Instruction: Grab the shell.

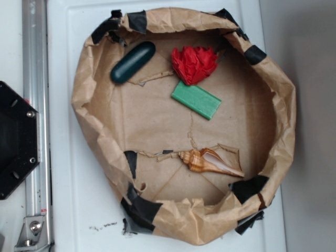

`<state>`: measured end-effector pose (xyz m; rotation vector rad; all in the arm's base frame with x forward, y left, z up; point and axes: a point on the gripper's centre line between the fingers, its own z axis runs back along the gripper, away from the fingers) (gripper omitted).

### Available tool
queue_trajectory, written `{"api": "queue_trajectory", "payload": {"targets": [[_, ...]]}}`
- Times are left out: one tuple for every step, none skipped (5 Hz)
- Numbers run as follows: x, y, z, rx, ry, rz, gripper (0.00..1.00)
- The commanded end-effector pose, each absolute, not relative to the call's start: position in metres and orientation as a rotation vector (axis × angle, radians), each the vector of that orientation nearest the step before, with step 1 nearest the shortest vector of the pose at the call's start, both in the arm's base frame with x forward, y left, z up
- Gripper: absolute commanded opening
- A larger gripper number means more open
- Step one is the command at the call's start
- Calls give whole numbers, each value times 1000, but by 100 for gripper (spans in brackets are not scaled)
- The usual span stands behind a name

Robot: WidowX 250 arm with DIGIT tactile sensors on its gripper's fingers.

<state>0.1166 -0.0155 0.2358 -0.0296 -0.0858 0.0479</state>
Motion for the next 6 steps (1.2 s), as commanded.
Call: {"api": "queue_trajectory", "payload": {"targets": [[117, -15, 236, -30, -86, 48, 100], [149, 17, 195, 81, -192, 26, 100], [204, 36, 182, 147, -319, -36, 100], [247, 34, 166, 77, -349, -76, 100], [283, 23, 150, 21, -333, -111, 100], [297, -2, 125, 14, -284, -185, 100]]}}
